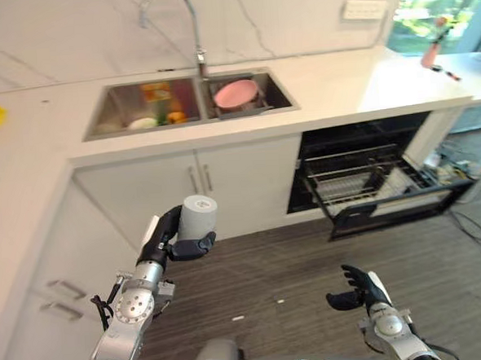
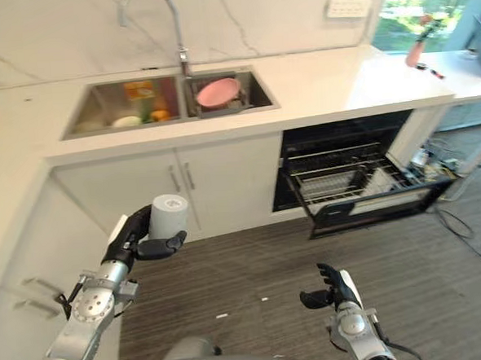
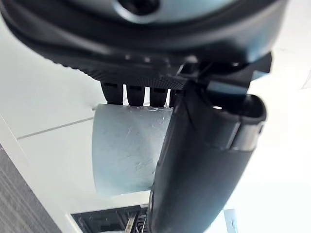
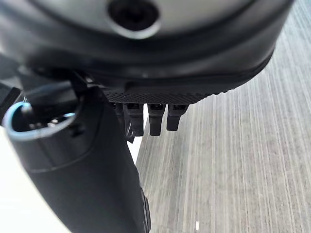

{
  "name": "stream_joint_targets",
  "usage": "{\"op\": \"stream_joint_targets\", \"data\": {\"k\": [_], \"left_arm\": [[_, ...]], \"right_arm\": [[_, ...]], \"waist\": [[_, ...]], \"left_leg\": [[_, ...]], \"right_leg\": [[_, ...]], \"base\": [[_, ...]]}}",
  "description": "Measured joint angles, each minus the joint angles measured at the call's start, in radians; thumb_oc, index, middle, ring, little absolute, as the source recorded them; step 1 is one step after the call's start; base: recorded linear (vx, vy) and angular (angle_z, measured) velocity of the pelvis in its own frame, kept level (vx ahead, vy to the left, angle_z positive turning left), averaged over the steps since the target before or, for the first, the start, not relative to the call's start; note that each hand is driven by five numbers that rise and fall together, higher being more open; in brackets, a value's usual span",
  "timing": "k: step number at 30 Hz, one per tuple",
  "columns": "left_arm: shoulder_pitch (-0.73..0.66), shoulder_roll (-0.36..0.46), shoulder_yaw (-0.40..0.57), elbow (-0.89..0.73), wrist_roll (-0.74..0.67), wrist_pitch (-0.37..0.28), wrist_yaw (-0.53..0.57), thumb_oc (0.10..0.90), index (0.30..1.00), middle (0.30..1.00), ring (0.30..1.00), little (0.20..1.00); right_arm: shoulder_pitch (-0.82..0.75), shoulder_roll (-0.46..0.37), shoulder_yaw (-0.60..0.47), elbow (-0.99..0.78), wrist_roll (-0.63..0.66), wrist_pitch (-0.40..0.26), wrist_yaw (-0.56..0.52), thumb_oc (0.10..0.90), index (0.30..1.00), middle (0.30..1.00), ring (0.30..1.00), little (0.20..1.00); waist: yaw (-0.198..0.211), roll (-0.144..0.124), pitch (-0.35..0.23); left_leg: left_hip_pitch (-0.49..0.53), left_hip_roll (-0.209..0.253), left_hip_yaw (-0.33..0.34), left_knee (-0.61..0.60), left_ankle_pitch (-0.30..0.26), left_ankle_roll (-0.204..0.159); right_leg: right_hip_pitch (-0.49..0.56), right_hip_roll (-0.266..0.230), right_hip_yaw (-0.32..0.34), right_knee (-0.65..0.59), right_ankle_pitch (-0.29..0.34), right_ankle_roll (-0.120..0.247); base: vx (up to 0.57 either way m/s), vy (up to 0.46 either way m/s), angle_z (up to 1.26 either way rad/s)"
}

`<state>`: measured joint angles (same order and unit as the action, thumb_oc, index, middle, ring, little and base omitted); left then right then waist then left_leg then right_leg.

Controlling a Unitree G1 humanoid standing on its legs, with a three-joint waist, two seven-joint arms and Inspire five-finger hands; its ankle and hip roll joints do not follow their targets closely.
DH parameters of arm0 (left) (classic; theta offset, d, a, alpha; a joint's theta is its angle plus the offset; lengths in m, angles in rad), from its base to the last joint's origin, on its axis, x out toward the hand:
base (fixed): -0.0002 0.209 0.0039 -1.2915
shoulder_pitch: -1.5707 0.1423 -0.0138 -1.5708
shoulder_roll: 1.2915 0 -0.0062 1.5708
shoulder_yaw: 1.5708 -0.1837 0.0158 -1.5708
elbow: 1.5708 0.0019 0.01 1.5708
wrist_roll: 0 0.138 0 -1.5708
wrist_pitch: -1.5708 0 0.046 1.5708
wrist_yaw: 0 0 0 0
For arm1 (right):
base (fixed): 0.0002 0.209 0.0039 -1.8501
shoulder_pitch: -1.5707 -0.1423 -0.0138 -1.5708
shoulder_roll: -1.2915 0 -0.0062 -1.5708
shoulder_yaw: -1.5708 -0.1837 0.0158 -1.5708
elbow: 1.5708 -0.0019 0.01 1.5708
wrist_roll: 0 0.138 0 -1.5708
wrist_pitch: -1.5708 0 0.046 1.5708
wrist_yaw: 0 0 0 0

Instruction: Place the dishes in the dishwasher.

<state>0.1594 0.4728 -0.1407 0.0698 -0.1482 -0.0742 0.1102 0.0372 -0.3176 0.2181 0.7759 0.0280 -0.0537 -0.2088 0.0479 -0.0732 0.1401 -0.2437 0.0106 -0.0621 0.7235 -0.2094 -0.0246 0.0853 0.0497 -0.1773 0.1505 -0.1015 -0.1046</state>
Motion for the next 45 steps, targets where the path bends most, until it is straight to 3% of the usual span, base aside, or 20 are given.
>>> {"op": "stream_joint_targets", "data": {"k": [1,3,6,7,11,15,20,22,24,26,29,31,33,34,35,37,40,41,43,45], "left_arm": [[-0.004,-0.006,-0.013,0.002,0.000,-0.001,-0.002,0.400,0.300,0.300,0.300,0.300],[-0.004,-0.030,-0.019,0.036,0.002,-0.002,-0.002,0.400,0.300,0.300,0.300,0.300],[-0.011,-0.083,-0.023,0.058,0.001,0.001,0.003,0.400,0.300,0.300,0.300,0.300],[-0.015,-0.090,-0.029,0.058,0.000,0.000,0.003,0.400,0.300,0.300,0.300,0.300],[-0.069,-0.068,-0.039,0.043,-0.002,-0.005,0.014,0.400,0.300,0.300,0.300,0.300],[-0.126,-0.011,-0.047,0.060,0.001,-0.003,0.017,0.400,0.300,0.300,0.300,0.300],[-0.171,0.028,-0.035,0.058,0.004,-0.008,0.037,0.400,0.300,0.300,0.300,0.300],[-0.166,0.028,-0.023,0.059,0.005,-0.010,0.050,0.400,0.300,0.300,0.300,0.300],[-0.161,0.028,-0.007,0.060,0.028,-0.011,0.081,0.400,0.300,0.300,0.300,0.300],[-0.162,0.015,0.013,0.063,0.045,-0.012,0.090,0.400,0.300,0.300,0.300,0.300],[-0.162,0.003,0.039,0.063,0.052,-0.012,0.111,0.400,0.300,0.300,0.300,0.300],[-0.110,0.003,0.062,0.052,0.075,-0.013,0.115,0.400,0.300,0.300,0.300,0.300],[-0.092,-0.009,0.074,0.048,0.080,-0.014,0.119,0.400,0.300,0.300,0.300,0.300],[-0.041,-0.071,0.083,0.041,0.080,-0.015,0.129,0.400,0.300,0.300,0.300,0.300],[-0.041,-0.071,0.083,0.041,0.080,-0.015,0.129,0.400,0.300,0.300,0.300,0.300],[-0.026,-0.085,0.090,0.042,0.067,-0.015,0.133,0.400,0.300,0.300,0.300,0.300],[-0.053,-0.097,0.083,0.098,0.037,-0.029,0.135,0.400,0.300,0.300,0.300,0.300],[-0.046,-0.103,0.088,0.088,0.030,-0.032,0.140,0.400,0.300,0.300,0.300,0.300],[-0.055,-0.106,0.088,0.087,0.022,-0.032,0.144,0.400,0.300,0.300,0.300,0.300],[-0.056,-0.107,0.087,0.076,0.021,-0.034,0.145,0.400,0.300,0.300,0.300,0.300]], "right_arm": [[-0.005,-0.007,-0.001,0.006,-0.019,0.004,-0.015,0.800,0.900,0.900,0.900,0.900],[-0.029,-0.020,-0.001,0.062,-0.039,0.001,-0.020,0.800,0.900,0.900,0.900,0.900],[0.008,-0.064,-0.004,0.062,-0.063,0.011,-0.019,0.800,0.900,0.900,0.900,0.900],[0.038,-0.060,-0.010,0.065,-0.065,0.011,-0.020,0.800,0.900,0.900,0.900,0.900],[0.071,0.007,-0.062,0.044,-0.064,0.009,-0.022,0.800,0.900,0.900,0.900,0.900],[0.042,0.056,-0.051,0.035,-0.053,0.017,-0.012,0.800,0.900,0.900,0.900,0.900],[0.019,0.062,-0.040,-0.089,-0.024,0.027,-0.003,0.800,0.900,0.900,0.900,0.900],[0.020,0.057,-0.043,-0.167,-0.022,0.027,0.000,0.800,0.900,0.900,0.900,0.900],[0.011,0.042,-0.085,-0.331,-0.020,0.009,0.002,0.800,0.900,0.900,0.900,0.900],[0.010,0.023,-0.099,-0.416,-0.003,0.003,0.001,0.800,0.900,0.900,0.900,0.900],[0.006,0.013,-0.121,-0.501,0.017,-0.009,-0.001,0.800,0.900,0.900,0.900,0.900],[0.016,-0.002,-0.129,-0.580,0.057,-0.011,-0.007,0.800,0.900,0.900,0.900,0.900],[0.015,-0.008,-0.130,-0.596,0.069,-0.017,0.002,0.800,0.900,0.900,0.900,0.900],[0.011,-0.045,-0.125,-0.609,0.113,-0.026,0.024,0.800,0.900,0.900,0.900,0.900],[0.011,-0.045,-0.125,-0.609,0.113,-0.026,0.024,0.800,0.900,0.900,0.900,0.900],[0.006,-0.059,-0.116,-0.639,0.133,-0.038,0.050,0.800,0.900,0.900,0.900,0.900],[-0.023,-0.074,-0.120,-0.645,0.157,-0.066,0.057,0.800,0.900,0.900,0.900,0.900],[-0.024,-0.079,-0.118,-0.662,0.170,-0.071,0.053,0.800,0.900,0.900,0.900,0.900],[-0.022,-0.083,-0.121,-0.666,0.170,-0.074,0.052,0.800,0.900,0.900,0.900,0.900],[-0.022,-0.085,-0.122,-0.665,0.169,-0.074,0.049,0.800,0.900,0.900,0.900,0.900]], "waist": [[0.001,0.001,0.012],[0.021,0.021,0.021],[0.002,0.118,0.027],[0.000,0.133,0.018],[-0.019,0.075,0.015],[-0.040,0.082,0.031],[-0.029,0.080,0.045],[-0.031,0.080,0.048],[-0.025,0.098,0.064],[-0.035,0.102,0.076],[-0.043,0.103,0.106],[-0.050,0.034,0.085],[-0.049,0.017,0.072],[-0.048,0.082,0.050],[-0.048,0.082,0.050],[-0.015,0.078,0.043],[-0.008,0.050,0.038],[0.009,0.046,0.039],[0.008,0.027,0.047],[0.010,0.004,0.058]], "left_leg": [[-0.004,-0.018,-0.077,-0.199,0.010,-0.020],[0.045,-0.070,-0.201,-0.498,0.073,-0.021],[0.071,-0.059,-0.165,-0.553,0.210,0.005],[0.086,-0.053,-0.140,-0.564,0.329,0.044],[0.098,-0.124,-0.059,-0.589,0.280,0.079],[0.200,-0.152,0.024,-0.669,0.287,0.148],[0.210,-0.141,0.114,-0.685,0.270,0.151],[0.209,-0.129,0.139,-0.683,0.260,0.146],[0.204,-0.087,0.159,-0.685,0.245,0.140],[0.209,-0.062,0.154,-0.671,0.222,0.117],[0.228,-0.049,0.158,-0.670,0.213,0.099],[0.314,-0.042,0.141,-0.704,0.184,0.028],[0.330,-0.023,0.128,-0.705,0.172,-0.006],[0.364,0.103,0.105,-0.734,0.187,-0.055],[0.364,0.103,0.105,-0.734,0.187,-0.055],[0.372,0.210,0.091,-0.675,0.203,-0.040],[0.258,0.231,-0.026,-0.459,0.275,-0.086],[0.181,0.237,-0.044,-0.321,0.298,-0.060],[0.118,0.218,-0.072,-0.247,0.261,-0.085],[0.089,0.124,-0.046,-0.490,0.178,-0.116]], "right_leg": [[0.002,-0.010,0.052,0.013,-0.015,0.065],[0.031,-0.027,0.134,-0.038,0.004,0.105],[0.090,-0.008,0.161,-0.035,-0.026,0.168],[0.116,-0.003,0.172,-0.020,-0.064,0.188],[0.048,-0.125,0.119,0.080,-0.145,0.146],[-0.060,-0.195,0.126,0.242,-0.173,0.221],[-0.210,-0.285,0.049,0.231,-0.123,0.291],[-0.222,-0.332,0.035,0.155,-0.074,0.316],[-0.195,-0.399,0.014,-0.142,0.108,0.347],[-0.210,-0.424,0.017,-0.228,0.190,0.367],[-0.226,-0.423,0.014,-0.251,0.215,0.364],[-0.189,-0.393,0.014,-0.197,0.241,0.356],[-0.180,-0.367,0.021,-0.169,0.292,0.299],[-0.169,-0.244,-0.026,-0.107,0.225,0.224],[-0.169,-0.244,-0.026,-0.107,0.225,0.224],[-0.156,-0.133,-0.054,-0.048,0.147,0.131],[-0.161,-0.099,-0.077,0.030,0.055,0.076],[-0.153,-0.083,-0.073,0.026,0.037,0.043],[-0.126,-0.082,-0.085,-0.002,0.030,0.025],[-0.065,-0.083,-0.103,-0.081,0.035,0.022]], "base": [[0.20,0.286,-0.93],[0.12,0.250,-1.21],[0.08,0.309,-0.62],[0.09,0.329,-0.40],[0.07,0.206,-0.27],[0.06,0.168,-0.64],[0.03,-0.052,-0.59],[0.06,-0.061,-0.42],[0.29,-0.167,-0.47],[0.31,-0.202,-0.23],[0.33,-0.282,-0.08],[0.33,-0.384,0.21],[0.30,-0.405,0.24],[0.15,-0.245,0.11],[0.15,-0.255,0.10],[0.09,-0.256,-0.09],[0.09,-0.262,0.04],[0.09,-0.157,-0.06],[0.11,-0.013,0.18],[0.13,0.051,0.37]]}}
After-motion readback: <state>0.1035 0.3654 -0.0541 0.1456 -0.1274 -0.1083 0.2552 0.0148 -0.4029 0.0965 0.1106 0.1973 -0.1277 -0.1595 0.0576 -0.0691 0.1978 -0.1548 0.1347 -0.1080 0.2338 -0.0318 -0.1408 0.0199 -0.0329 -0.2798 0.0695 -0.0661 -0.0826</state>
